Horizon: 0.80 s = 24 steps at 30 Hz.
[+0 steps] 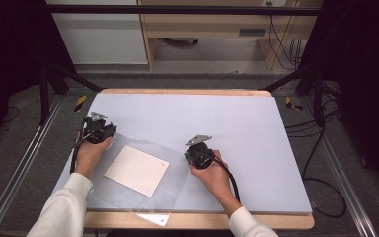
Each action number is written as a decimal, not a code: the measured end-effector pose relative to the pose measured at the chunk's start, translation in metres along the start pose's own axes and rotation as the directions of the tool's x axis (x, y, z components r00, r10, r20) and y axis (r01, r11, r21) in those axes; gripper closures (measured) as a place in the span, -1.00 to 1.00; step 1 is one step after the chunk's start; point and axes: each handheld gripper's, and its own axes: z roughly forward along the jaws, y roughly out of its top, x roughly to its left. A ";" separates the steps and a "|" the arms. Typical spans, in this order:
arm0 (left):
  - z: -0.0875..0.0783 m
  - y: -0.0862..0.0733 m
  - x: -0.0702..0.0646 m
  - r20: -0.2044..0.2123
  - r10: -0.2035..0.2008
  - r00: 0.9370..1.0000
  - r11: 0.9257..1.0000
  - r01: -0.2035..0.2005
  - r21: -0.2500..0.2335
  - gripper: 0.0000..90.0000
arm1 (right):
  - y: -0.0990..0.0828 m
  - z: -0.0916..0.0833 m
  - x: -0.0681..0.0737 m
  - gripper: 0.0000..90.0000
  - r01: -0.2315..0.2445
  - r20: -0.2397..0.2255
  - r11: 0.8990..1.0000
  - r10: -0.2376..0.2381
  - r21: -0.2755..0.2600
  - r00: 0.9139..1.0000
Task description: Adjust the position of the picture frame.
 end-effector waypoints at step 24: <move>0.003 0.003 0.006 0.033 -0.008 0.999 1.000 0.008 0.008 0.89 | 0.001 -0.002 -0.003 0.89 -0.028 -0.025 1.000 0.028 -0.006 0.999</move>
